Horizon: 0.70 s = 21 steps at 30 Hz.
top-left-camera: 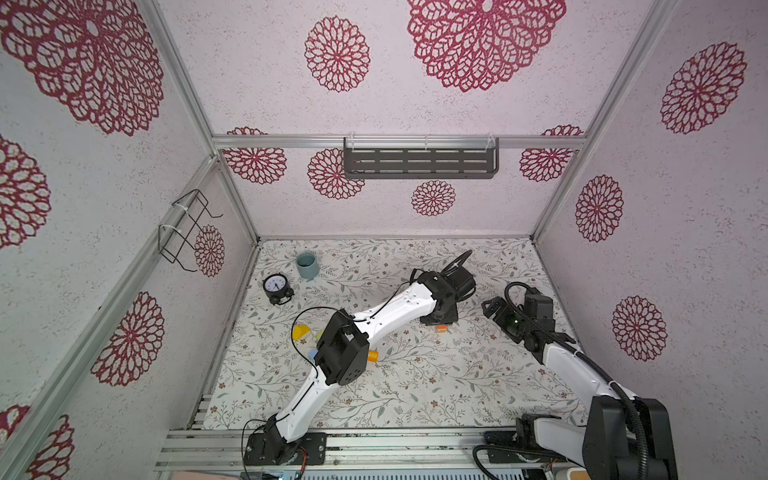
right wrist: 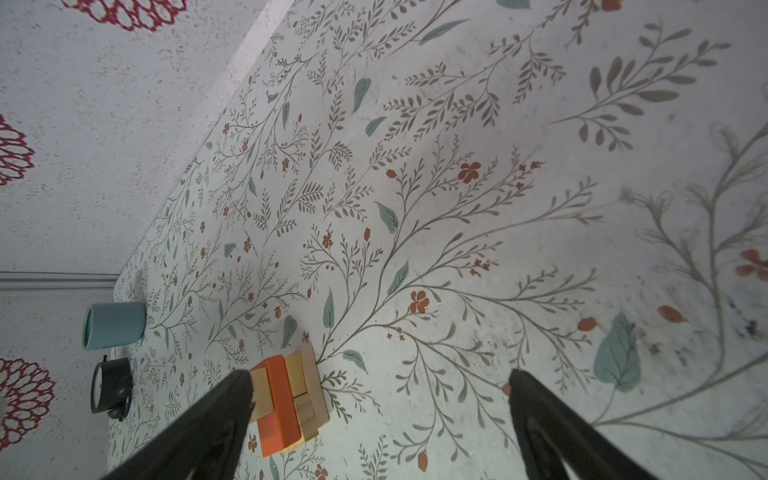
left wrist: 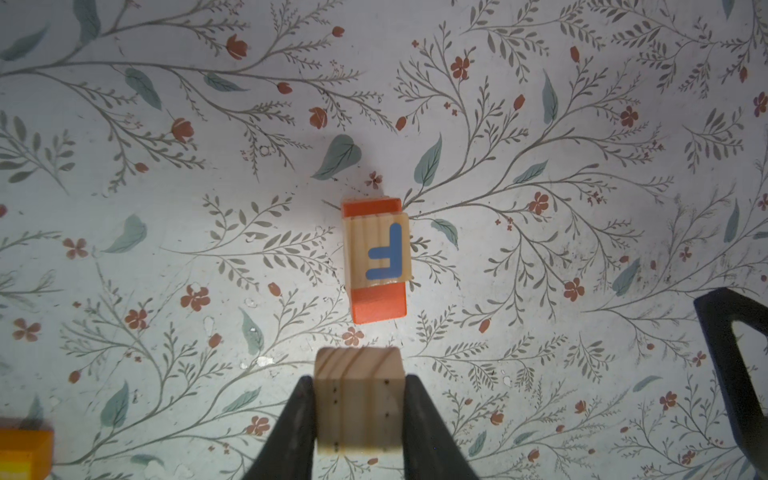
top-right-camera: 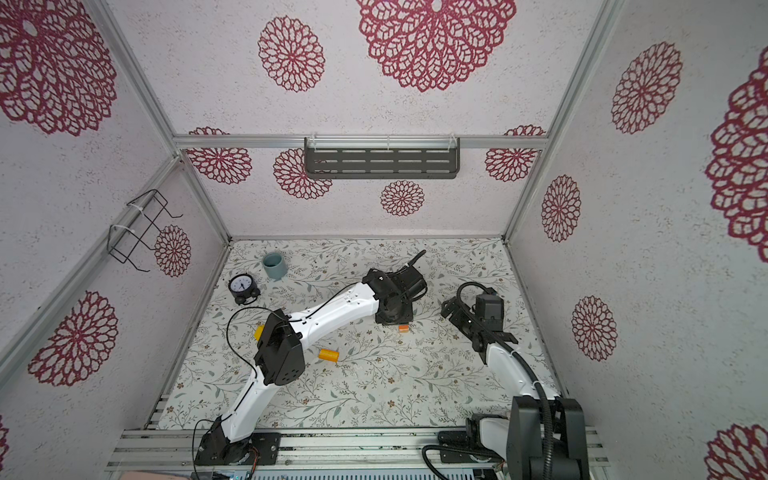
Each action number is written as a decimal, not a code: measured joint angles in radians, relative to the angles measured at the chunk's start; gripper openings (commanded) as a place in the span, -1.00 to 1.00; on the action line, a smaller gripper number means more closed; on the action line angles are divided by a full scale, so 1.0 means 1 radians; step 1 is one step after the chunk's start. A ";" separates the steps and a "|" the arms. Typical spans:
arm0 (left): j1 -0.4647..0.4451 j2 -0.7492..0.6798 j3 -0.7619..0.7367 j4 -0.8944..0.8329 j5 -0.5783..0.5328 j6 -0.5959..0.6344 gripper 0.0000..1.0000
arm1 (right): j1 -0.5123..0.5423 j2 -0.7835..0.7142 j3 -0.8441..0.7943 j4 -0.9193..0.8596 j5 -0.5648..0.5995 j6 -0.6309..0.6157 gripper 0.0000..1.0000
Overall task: Build the wood block tower
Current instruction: 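Carry the wooden cube with the left gripper to the stack while the right arm withdraws, then hold the wooden cube with the left gripper beside the F block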
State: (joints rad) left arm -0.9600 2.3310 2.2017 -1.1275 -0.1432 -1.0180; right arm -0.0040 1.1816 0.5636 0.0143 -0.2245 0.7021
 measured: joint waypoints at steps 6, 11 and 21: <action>-0.004 0.037 0.055 -0.002 0.000 -0.004 -0.35 | 0.000 0.000 -0.002 0.014 -0.016 0.006 0.98; -0.004 0.047 0.088 -0.002 0.002 -0.004 -0.35 | 0.000 0.000 -0.002 0.018 -0.017 0.006 0.98; -0.004 0.060 0.089 -0.005 0.005 -0.008 -0.35 | 0.000 0.000 -0.002 0.019 -0.017 0.008 0.98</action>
State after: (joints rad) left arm -0.9642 2.3905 2.2910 -1.1320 -0.1379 -1.0260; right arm -0.0040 1.1816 0.5621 0.0338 -0.2413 0.7097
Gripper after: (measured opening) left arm 0.328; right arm 0.989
